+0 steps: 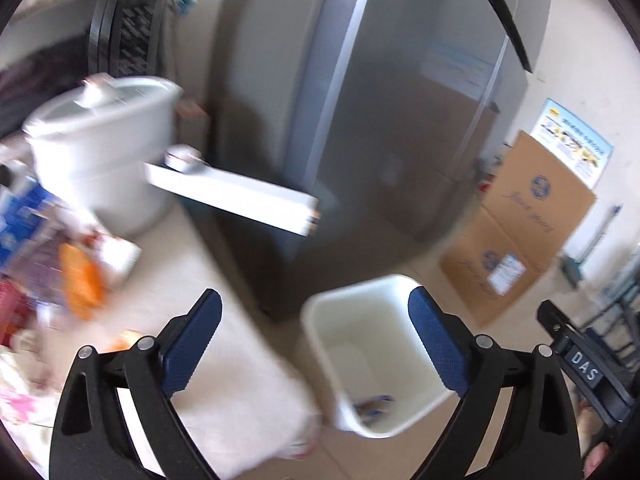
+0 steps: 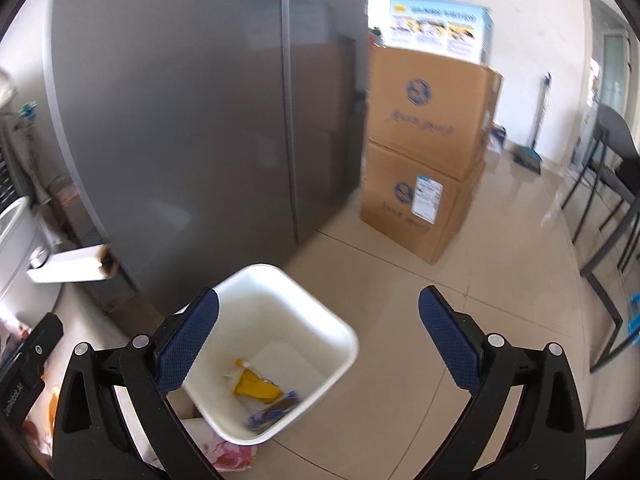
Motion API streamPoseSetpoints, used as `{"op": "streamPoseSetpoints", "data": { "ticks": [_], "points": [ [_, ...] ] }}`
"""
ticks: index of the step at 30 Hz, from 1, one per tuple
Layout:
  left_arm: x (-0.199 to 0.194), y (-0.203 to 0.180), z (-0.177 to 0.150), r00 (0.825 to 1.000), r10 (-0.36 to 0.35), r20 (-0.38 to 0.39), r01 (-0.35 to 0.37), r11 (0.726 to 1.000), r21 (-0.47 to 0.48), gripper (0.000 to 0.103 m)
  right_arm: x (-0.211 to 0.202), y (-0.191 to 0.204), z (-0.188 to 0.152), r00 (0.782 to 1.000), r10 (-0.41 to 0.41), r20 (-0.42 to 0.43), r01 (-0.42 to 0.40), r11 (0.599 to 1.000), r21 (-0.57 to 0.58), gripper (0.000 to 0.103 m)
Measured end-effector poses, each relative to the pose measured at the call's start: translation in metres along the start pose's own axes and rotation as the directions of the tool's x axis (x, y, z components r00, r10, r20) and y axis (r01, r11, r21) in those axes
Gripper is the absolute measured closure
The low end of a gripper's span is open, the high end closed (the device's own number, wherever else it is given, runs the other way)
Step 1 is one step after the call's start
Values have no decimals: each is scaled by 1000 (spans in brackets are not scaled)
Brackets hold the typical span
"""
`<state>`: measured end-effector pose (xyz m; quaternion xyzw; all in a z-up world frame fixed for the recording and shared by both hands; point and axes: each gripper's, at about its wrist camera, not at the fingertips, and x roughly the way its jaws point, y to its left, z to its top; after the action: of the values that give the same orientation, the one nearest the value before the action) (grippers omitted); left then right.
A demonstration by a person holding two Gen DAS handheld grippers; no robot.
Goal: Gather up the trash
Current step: 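Lower the blue box over the white bin and open the left tool, then move both tools back over the table toward the remaining trash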
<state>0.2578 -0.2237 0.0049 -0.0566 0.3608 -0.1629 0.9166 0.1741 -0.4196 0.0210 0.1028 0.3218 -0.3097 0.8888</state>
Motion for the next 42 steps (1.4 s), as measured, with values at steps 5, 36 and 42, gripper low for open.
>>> {"op": "streamPoseSetpoints", "data": {
  "ticks": [5,36,42],
  "points": [
    [-39,35,1,994,91,56,-91,996,-5,11,-26,32,-10,998,58,33,-57,997,-44,7],
    [-159,206,-49,920,371,125,-350,923,-158,11,-133,190,-94,930,323,178,-248,905,-347,7],
    [-162,225,-53,912,395,111,-371,910,-187,11,-139,214,-104,920,355,168,-274,887,-373,7]
  ]
}}
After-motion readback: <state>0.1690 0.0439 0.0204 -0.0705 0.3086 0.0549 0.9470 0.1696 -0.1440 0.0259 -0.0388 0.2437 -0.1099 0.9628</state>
